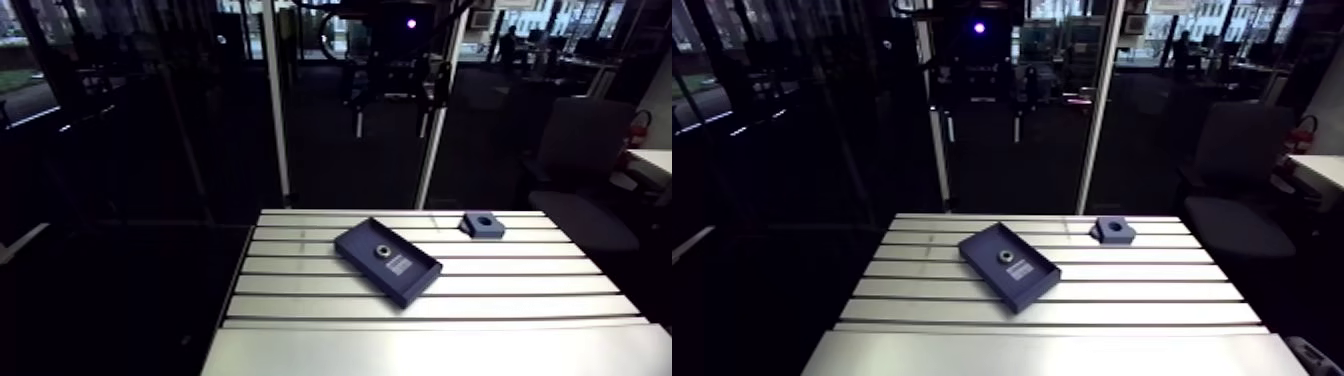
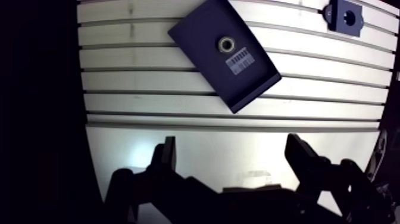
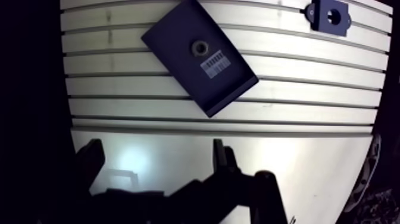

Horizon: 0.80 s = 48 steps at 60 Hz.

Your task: Pick up the bearing and press it into the housing until flush.

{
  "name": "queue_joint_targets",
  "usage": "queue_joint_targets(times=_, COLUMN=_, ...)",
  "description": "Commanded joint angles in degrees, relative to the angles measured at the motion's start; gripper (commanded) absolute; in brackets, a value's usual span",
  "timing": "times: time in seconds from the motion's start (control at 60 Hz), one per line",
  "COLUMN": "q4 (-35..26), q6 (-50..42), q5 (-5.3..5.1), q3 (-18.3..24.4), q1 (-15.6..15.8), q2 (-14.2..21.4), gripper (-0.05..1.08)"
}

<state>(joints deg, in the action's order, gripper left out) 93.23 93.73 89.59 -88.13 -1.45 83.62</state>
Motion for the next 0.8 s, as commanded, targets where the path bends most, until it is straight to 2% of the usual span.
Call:
queue_joint_targets(times=0.017, q4=5.94, q6=1.12, q5=0.17, q3=-2.76, q1=-1.23, q2=-2.65, gripper=0.01)
queue_joint_targets(times=0.083, q4=9.44, q6=1.39, q5=0.19, q3=-4.46, q1=-1.53, q2=-3.78, gripper=0.01)
queue_joint_targets(times=0.167, q4=10.85, q6=1.49, q5=0.27, q3=-5.36, q1=-1.70, q2=-4.98, gripper=0.01)
queue_joint_targets(times=0.567, q4=18.53, q6=1.49, q5=2.09, q3=-10.31, q1=-2.59, q2=-10.05, gripper=0.01)
queue_joint_targets(times=0.8, q4=20.94, q6=1.42, q5=2.12, q3=-11.14, q1=-2.51, q2=-11.24, gripper=0.01)
